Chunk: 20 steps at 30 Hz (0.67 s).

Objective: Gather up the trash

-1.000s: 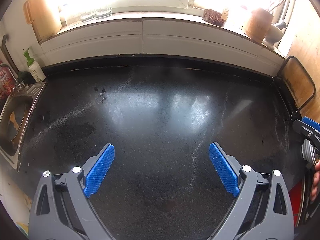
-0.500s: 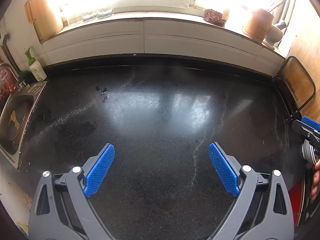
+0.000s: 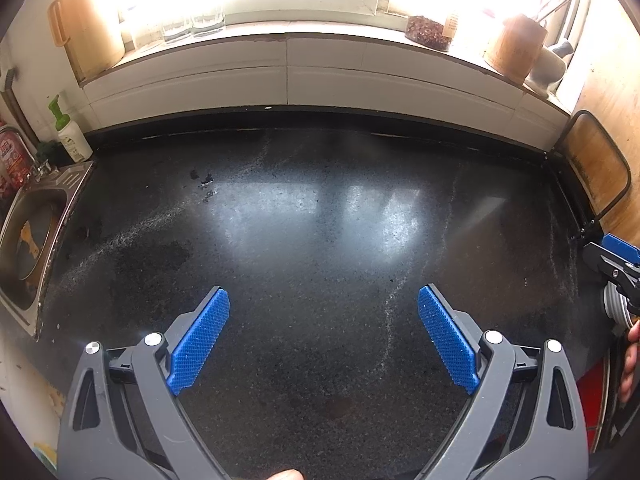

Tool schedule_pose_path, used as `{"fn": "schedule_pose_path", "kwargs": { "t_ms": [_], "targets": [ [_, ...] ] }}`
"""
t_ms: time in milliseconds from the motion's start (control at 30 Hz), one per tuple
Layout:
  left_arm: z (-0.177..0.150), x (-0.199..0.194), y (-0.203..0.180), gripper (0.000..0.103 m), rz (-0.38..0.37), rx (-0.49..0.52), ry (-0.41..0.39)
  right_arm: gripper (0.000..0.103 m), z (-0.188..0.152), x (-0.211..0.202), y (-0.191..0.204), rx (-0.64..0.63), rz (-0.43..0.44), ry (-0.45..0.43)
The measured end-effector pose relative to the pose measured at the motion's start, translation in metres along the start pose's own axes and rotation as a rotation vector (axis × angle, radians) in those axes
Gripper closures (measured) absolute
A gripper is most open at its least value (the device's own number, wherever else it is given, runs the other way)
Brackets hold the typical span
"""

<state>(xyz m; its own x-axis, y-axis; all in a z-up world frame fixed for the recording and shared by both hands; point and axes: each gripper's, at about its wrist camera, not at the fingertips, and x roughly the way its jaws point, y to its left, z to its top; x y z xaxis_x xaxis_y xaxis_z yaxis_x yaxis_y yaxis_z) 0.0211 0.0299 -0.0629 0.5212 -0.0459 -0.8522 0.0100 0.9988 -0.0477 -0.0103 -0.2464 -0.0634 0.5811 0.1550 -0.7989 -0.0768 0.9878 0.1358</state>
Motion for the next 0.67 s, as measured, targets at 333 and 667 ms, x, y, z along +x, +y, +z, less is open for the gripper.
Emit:
{"fn": "schedule_pose_path", "kwargs": {
  "t_ms": [333, 667],
  "targets": [
    [0.000, -0.007, -0.004, 0.007, -0.012, -0.006, -0.063, 0.007, -0.004, 0.002, -0.002, 0.004, -0.005, 0.005],
    [0.000, 0.003, -0.014, 0.007, -0.014, 0.049, -0.016, 0.007, -0.010, 0.001, -0.014, 0.036, -0.013, 0.008]
  ]
}}
